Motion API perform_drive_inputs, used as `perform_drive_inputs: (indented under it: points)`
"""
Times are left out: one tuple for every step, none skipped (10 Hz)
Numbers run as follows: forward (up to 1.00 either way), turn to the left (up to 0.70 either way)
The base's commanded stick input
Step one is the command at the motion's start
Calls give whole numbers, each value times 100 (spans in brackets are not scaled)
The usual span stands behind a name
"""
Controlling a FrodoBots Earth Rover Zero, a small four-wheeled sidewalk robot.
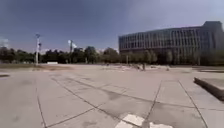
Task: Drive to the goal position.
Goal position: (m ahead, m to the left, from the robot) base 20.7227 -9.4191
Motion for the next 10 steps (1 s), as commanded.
perform_drive_inputs:
  points:
    - [0, -71]
    - [0, -60]
    - [0, -49]
    - [20, 0]
    - [79, 0]
    - [84, 0]
    - [85, 0]
    - [85, 0]
    - [85, -1]
    - [85, -18]
